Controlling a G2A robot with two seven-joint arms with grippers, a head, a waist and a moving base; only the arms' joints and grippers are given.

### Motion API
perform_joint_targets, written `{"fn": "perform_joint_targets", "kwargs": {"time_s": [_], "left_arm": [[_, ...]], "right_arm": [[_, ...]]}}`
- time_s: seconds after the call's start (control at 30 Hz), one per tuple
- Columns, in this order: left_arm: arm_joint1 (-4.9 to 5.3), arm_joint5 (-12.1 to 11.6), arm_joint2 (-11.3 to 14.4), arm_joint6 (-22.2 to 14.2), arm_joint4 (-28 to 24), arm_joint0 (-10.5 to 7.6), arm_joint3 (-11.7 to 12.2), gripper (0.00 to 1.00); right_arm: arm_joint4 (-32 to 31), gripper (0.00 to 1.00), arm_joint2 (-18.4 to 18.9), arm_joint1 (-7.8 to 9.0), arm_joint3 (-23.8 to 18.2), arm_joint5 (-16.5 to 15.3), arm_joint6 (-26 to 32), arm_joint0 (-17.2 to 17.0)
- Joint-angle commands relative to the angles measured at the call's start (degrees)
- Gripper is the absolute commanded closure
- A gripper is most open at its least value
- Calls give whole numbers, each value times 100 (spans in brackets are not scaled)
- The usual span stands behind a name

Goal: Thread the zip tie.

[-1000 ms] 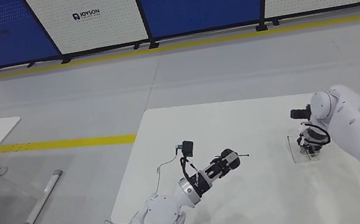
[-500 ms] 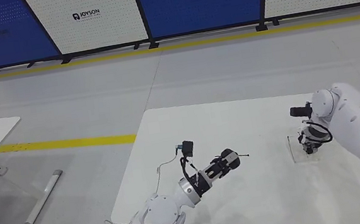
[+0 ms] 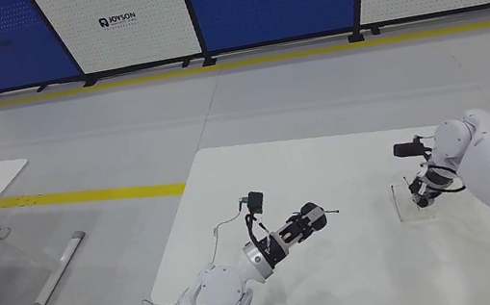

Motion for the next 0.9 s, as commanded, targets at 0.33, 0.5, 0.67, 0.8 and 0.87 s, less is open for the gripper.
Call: {"fn": "perform_joint_targets", "kwargs": {"time_s": [0.33,0.5,0.67,0.8,0.87], "left_arm": [[0,0,0,0,0,0,0,100],[0,0,0,0,0,0,0,100],[0,0,0,0,0,0,0,100],[0,0,0,0,0,0,0,100],[0,0,0,0,0,0,0,100]], "right_arm": [[313,100,390,540,-889,-433,142,-271],[625,100,814,1018,-1822,-433,190,-594],[966,100,1784,1835,-3425,-433,113,-1449],[1143,100,2723,2414,-4851,-433,182,-2440],[1221,100,3061,2596,-5369,-433,242,-2862]]}}
